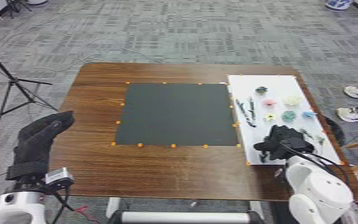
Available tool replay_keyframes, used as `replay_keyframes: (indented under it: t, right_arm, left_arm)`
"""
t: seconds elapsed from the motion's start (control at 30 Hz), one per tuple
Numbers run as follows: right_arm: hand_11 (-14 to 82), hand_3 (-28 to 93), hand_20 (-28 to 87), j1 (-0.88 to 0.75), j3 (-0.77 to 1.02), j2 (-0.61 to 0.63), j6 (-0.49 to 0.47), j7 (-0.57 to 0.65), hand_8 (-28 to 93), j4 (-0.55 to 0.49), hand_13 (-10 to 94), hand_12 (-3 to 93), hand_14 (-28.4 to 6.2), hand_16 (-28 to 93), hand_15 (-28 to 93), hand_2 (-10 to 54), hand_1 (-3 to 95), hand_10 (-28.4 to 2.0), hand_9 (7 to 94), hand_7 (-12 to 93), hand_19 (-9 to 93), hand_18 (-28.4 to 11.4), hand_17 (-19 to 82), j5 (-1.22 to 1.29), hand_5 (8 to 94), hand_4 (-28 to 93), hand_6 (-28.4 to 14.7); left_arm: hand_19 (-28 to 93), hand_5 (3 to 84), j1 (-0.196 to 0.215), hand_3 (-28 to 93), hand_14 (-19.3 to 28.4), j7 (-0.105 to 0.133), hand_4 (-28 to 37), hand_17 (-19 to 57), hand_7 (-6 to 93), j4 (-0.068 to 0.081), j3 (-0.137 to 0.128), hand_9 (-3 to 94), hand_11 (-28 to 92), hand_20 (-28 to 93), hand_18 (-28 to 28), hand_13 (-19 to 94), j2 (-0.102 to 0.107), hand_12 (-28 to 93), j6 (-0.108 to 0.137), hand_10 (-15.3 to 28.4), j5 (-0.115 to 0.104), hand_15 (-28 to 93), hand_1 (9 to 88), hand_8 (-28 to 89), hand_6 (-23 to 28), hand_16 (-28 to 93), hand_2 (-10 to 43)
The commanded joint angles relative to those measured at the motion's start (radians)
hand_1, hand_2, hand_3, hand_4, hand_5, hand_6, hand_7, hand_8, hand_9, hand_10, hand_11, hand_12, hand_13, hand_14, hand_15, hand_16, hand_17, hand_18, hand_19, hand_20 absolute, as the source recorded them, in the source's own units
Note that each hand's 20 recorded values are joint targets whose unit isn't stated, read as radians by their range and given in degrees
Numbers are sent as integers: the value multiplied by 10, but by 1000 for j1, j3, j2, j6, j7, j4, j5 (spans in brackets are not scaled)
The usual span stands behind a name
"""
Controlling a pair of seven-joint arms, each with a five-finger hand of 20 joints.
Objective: Arrange flowers
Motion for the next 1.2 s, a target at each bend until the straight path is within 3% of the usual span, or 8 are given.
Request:
replay_keyframes:
  t: [0.03,0.1,0.27,0.4,0.6,1.2]
  right_arm:
    - [523,663,652,11,-46,-22,-6,30,-45,39,930,356,-42,426,734,-95,255,-69,931,419,932,-215,630,-24,805,-49,-9]
    - [527,671,649,20,-55,-25,-12,36,-48,43,936,350,-37,414,737,-95,282,-67,936,426,932,-212,637,-20,809,-52,-6]
    - [535,643,646,30,-70,-28,-31,48,243,51,937,342,-32,390,747,-95,351,-64,937,374,932,-206,645,-22,811,-57,8]
    - [538,603,643,42,-74,-34,-45,61,295,52,937,337,-27,377,751,-95,425,-60,937,370,932,-204,651,3,812,-33,19]
    - [531,650,635,29,-71,-22,12,59,301,48,937,346,-23,377,748,-95,474,-56,937,369,932,-196,653,-24,810,-13,21]
    - [544,668,651,8,-14,9,102,22,313,-47,937,368,-22,392,757,-95,470,-52,933,391,932,-197,652,0,801,18,12]
  left_arm:
    - [57,528,0,700,158,-11,-139,94,203,-6,5,493,230,172,90,391,-4,150,-11,129,7,185,303,-73,30,11,-30]
    - [57,528,0,700,158,-10,-139,94,203,-6,5,493,230,172,90,391,-4,150,-12,129,5,185,303,-73,30,11,-30]
    - [58,527,5,701,158,-8,-138,93,202,-8,3,492,230,172,90,391,-6,150,-13,129,7,184,303,-73,30,11,-31]
    - [59,528,6,700,158,-9,-139,92,202,-9,0,491,230,172,91,391,-7,150,-13,129,5,185,304,-73,31,11,-31]
    - [59,527,7,699,158,-10,-139,92,202,-9,2,490,229,171,91,391,-7,150,-18,130,6,185,304,-72,31,11,-31]
    - [57,528,11,698,159,-11,-138,92,198,-11,0,488,227,170,90,388,-7,150,-23,130,4,184,304,-71,33,12,-32]
